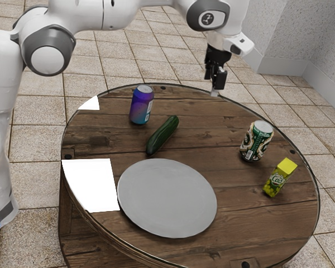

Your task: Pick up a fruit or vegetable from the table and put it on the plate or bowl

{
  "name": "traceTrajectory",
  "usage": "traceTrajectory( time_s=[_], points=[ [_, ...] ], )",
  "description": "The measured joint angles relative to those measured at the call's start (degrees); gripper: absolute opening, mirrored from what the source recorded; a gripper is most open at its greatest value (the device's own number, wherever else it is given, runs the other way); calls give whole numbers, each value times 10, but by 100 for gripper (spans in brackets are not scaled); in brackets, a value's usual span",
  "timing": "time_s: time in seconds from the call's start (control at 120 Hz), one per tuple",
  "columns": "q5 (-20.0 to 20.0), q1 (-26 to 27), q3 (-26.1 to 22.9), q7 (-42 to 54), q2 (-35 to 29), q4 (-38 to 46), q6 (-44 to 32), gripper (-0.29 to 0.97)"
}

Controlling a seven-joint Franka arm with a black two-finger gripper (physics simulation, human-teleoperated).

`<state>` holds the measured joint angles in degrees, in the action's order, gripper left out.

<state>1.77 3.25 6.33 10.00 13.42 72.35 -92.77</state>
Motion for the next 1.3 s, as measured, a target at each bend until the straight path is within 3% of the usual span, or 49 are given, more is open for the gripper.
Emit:
traceTrajectory(
  time_s=[0.125, 0.583, 0.742, 0.883, 0.942, 1.0, 1.3],
  points=[
    [24, 44, 0, -8, 4, -20, -1, 68],
    [22, 37, 4, -121, 23, 16, 11, 68],
    [-69, 130, 160, -214, 11, 78, 30, 68],
    [-123, 171, 215, -308, 8, 106, 22, 68],
    [-145, 232, 287, -346, 2, 126, 19, 68],
    [-160, 281, 345, -380, -3, 145, 16, 68],
    [-195, 388, 499, -508, -26, 259, -36, 68]
  ],
)
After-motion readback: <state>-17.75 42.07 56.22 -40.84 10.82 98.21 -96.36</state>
